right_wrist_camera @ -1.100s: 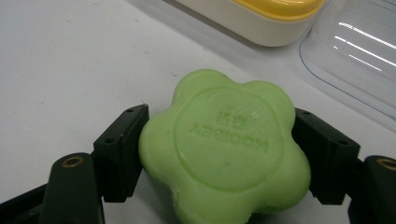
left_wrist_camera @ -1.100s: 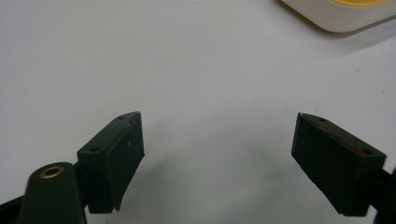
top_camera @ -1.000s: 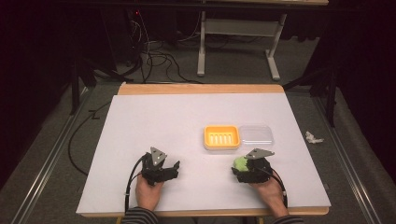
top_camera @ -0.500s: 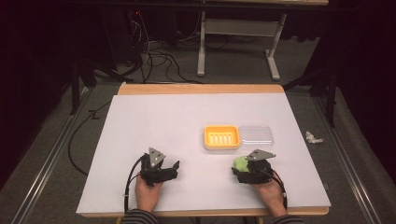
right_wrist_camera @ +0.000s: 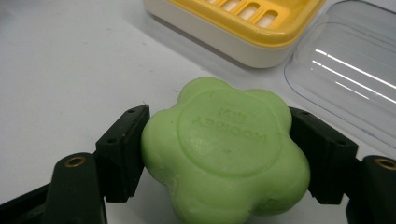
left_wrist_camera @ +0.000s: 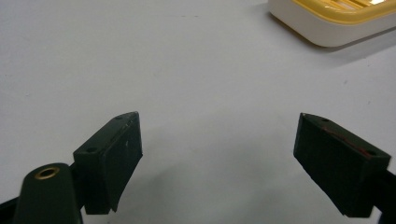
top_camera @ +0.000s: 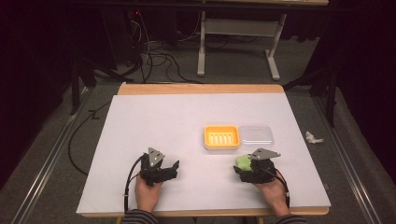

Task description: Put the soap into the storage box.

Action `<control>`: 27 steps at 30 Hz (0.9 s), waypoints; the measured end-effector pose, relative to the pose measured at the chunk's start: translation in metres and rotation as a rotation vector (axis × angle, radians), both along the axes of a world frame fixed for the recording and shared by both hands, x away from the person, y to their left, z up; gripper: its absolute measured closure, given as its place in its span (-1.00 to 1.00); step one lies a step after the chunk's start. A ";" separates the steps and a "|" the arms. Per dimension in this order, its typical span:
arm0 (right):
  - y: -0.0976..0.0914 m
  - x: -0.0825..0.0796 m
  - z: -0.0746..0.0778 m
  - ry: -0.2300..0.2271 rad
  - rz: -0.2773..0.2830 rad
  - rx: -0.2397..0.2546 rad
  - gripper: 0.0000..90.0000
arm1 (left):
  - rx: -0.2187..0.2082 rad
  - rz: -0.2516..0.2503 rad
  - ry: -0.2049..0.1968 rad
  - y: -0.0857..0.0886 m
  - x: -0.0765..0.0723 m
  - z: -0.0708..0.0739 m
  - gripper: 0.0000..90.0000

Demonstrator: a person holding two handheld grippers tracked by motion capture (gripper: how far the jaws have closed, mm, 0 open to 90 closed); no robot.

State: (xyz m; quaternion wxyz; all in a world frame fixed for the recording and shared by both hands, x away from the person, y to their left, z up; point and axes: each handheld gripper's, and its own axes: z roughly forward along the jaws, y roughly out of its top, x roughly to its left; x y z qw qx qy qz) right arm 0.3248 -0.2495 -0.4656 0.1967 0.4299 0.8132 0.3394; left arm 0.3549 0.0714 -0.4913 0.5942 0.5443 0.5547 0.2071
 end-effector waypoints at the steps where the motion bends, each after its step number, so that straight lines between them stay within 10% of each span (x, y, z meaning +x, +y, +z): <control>1: 0.000 -0.001 0.001 -0.001 -0.002 0.001 -0.39 | 0.002 -0.001 0.000 0.000 0.000 0.000 -0.64; 27: -0.012 -0.001 0.030 0.001 -0.040 0.136 -0.39 | -0.036 0.028 0.026 0.004 0.003 0.001 -0.64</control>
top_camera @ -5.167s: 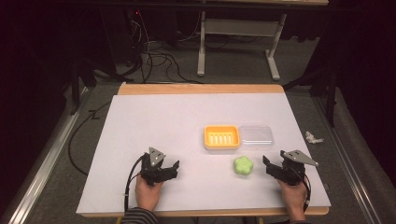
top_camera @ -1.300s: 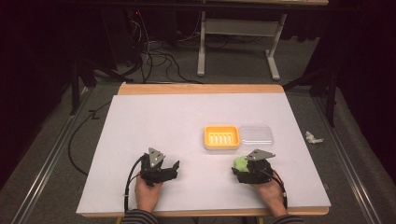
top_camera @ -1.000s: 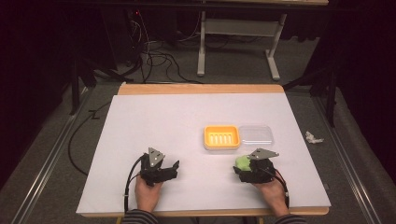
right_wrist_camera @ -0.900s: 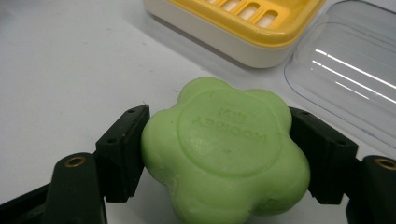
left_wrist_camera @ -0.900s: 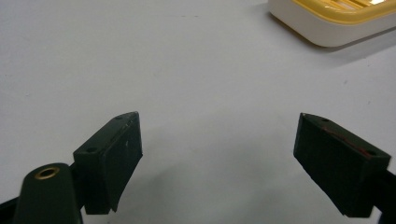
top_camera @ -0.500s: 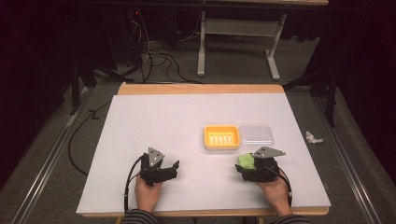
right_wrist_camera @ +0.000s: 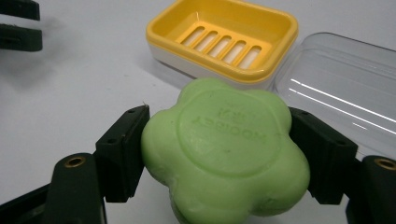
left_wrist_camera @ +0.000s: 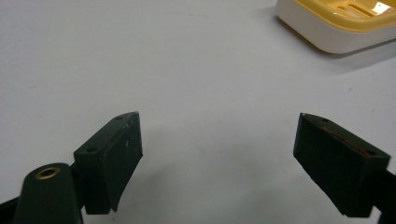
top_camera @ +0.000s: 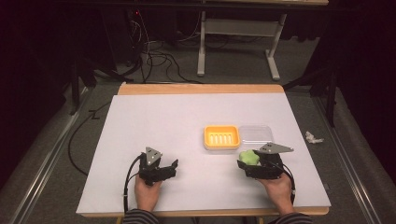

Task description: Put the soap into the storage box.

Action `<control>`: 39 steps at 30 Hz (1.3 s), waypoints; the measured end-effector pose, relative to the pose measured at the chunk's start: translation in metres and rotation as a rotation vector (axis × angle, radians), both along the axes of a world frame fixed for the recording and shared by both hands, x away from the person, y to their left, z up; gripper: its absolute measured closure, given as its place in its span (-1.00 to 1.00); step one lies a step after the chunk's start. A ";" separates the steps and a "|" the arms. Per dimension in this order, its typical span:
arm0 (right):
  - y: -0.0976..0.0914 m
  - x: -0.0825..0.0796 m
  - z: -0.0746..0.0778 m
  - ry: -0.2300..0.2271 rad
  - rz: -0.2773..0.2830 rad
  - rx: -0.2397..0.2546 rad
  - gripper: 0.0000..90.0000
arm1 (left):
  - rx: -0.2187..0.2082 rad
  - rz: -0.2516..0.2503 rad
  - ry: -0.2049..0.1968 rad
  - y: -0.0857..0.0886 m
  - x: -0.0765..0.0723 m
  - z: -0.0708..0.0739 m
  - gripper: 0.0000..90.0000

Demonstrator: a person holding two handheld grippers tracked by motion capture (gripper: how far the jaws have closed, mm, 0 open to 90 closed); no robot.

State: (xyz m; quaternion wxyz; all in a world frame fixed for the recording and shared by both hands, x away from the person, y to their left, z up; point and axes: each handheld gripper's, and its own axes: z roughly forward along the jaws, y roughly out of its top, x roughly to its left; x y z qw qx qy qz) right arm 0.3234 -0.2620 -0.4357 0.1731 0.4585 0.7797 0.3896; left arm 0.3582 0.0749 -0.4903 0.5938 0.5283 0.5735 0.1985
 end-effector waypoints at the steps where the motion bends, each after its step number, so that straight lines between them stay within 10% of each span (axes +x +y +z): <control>1: 0.000 0.000 0.001 0.003 -0.002 0.008 -0.39 | 0.008 -0.007 -0.001 -0.001 0.000 0.000 -0.63; 39: 0.022 0.042 0.021 -0.003 0.016 0.002 -0.39 | -0.016 -0.016 0.030 0.002 0.002 0.000 -0.63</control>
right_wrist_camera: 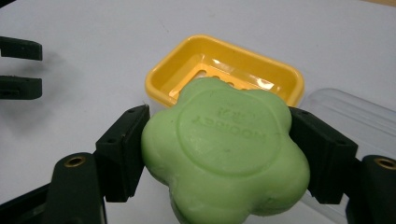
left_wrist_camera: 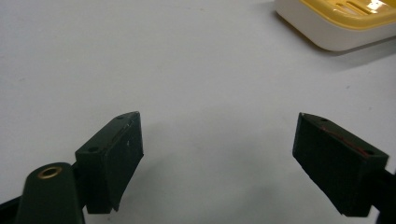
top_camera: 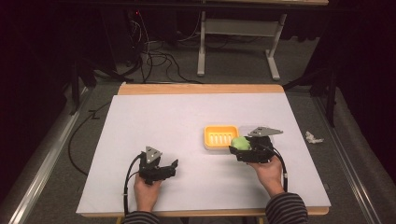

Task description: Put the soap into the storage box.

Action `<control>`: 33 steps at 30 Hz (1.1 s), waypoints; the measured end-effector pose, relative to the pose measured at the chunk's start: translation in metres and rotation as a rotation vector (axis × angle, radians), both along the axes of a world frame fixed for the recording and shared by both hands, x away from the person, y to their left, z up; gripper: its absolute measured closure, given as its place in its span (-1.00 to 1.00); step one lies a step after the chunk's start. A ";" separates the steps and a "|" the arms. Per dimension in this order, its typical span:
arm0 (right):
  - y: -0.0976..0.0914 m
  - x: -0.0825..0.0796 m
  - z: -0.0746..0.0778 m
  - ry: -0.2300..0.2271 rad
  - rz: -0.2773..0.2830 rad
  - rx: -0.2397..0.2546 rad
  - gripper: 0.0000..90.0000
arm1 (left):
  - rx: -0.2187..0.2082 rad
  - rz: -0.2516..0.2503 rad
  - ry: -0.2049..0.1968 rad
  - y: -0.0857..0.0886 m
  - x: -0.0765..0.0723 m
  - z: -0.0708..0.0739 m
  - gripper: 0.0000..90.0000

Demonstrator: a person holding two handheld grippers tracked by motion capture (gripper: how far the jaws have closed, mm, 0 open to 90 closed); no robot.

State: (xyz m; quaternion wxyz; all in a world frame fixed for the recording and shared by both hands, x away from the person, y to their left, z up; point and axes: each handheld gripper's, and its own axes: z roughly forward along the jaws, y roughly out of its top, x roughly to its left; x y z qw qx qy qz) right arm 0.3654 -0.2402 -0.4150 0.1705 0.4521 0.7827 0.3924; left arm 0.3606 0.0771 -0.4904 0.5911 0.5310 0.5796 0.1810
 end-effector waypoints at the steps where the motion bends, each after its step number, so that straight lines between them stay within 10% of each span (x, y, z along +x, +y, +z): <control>1: 0.001 0.002 0.001 0.001 0.003 0.000 -0.39 | -0.003 -0.004 -0.011 0.000 -0.001 0.001 -0.63; 33: 0.028 0.053 -0.006 0.025 0.081 -0.030 -0.39 | -0.023 0.030 -0.008 0.002 0.000 0.001 -0.62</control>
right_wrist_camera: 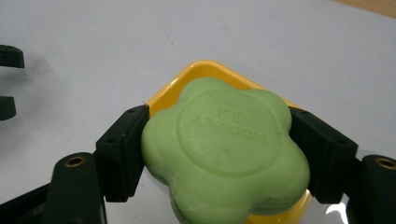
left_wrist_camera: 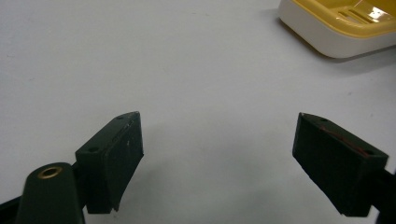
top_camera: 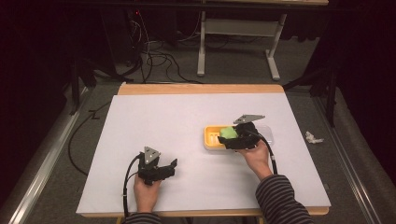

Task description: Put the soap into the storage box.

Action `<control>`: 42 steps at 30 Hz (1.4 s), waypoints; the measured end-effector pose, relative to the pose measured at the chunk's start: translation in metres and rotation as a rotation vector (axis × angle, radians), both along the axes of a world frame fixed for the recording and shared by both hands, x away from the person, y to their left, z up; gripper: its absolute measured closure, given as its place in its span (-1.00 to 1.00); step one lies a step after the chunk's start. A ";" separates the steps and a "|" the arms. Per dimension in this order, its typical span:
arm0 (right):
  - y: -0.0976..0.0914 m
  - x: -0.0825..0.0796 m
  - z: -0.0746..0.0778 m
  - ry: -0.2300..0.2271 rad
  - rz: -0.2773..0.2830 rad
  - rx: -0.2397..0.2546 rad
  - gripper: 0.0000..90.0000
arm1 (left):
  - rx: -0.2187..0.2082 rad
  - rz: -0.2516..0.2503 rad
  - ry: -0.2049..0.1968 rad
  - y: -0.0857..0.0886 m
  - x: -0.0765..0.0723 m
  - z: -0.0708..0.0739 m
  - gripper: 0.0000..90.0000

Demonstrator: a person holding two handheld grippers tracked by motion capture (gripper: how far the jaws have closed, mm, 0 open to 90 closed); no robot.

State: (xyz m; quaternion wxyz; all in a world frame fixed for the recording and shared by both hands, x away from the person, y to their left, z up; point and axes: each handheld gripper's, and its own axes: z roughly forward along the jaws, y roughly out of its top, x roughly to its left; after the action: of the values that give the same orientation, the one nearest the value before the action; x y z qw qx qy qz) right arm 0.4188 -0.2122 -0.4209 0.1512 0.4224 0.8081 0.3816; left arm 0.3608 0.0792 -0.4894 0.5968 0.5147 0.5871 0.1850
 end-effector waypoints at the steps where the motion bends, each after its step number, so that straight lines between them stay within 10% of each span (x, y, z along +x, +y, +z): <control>1: 0.001 0.001 -0.001 -0.003 0.004 0.001 -0.39 | 0.002 0.002 0.002 0.000 0.000 0.000 -0.62; 30: 0.020 0.024 -0.024 0.054 -0.034 -0.059 -0.41 | 0.010 -0.001 0.003 0.000 0.000 0.000 -0.60; 42: 0.018 0.019 -0.016 -0.003 -0.045 -0.044 -0.32 | 0.012 0.008 0.005 0.000 0.001 -0.001 -0.60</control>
State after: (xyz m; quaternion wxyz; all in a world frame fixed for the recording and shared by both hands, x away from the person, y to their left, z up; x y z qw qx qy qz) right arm 0.4383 -0.1945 -0.4366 0.1704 0.4362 0.8065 0.3608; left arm 0.3617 0.0790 -0.4900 0.5915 0.5164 0.5894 0.1897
